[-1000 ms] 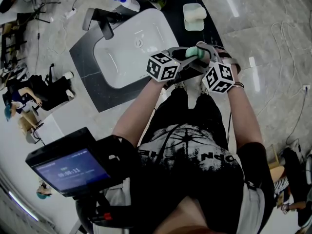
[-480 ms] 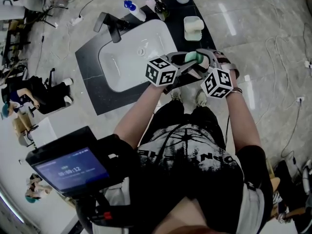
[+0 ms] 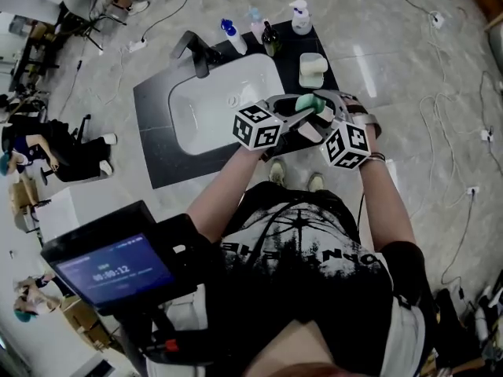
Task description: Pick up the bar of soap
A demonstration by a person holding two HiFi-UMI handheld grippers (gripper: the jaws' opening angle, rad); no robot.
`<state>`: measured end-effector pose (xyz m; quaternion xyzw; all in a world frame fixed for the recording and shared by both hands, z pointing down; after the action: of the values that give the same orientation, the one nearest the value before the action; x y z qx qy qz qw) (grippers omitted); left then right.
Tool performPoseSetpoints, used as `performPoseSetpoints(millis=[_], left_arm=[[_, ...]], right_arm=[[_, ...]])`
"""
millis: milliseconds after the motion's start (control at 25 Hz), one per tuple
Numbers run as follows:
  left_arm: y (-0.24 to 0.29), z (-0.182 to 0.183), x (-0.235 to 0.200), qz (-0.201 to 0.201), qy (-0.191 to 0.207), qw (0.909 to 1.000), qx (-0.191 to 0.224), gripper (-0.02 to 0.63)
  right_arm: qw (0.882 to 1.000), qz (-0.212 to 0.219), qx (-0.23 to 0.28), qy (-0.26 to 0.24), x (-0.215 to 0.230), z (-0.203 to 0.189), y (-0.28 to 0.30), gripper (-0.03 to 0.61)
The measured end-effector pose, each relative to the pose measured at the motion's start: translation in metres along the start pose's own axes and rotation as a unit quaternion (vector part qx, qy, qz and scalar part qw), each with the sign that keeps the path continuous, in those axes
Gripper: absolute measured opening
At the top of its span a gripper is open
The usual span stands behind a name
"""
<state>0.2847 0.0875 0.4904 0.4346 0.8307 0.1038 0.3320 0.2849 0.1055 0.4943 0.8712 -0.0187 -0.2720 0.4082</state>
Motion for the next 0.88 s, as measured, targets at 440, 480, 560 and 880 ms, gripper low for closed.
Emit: performPoseSetpoints(millis=[440,480,560,880], left_arm=[[-0.020,0.032,0.018,0.023,0.025,0.9983,0.047,0.147],[-0.021,0.033,0.020,0.024,0.026,0.9982,0.049,0.147],[-0.022,0.035,0.022,0.027,0.028,0.9978,0.053,0.147],[-0.020,0.037,0.030,0.040,0.027,0.9971,0.060,0.146]], right_arm=[[0.998,-0.040,0.023,-0.045,0.019,0.017,-0.023,0.262],[0.998,-0.042,0.024,-0.046,0.020,0.018,-0.025,0.262],[0.997,-0.046,0.027,-0.050,0.021,0.018,-0.027,0.262],[0.997,-0.045,0.037,-0.057,0.021,0.016,-0.035,0.262]])
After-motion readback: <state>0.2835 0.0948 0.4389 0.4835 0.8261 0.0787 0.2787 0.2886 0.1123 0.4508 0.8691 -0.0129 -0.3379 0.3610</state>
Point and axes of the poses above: the fingertips, and each gripper's own axes: y forward along the fingers, x to its right, z out of its top, the point moved 2 cm from there along -y, backward along the fingers, and after that the axes turned 8 degrees about -x, right-handed, at the moved point
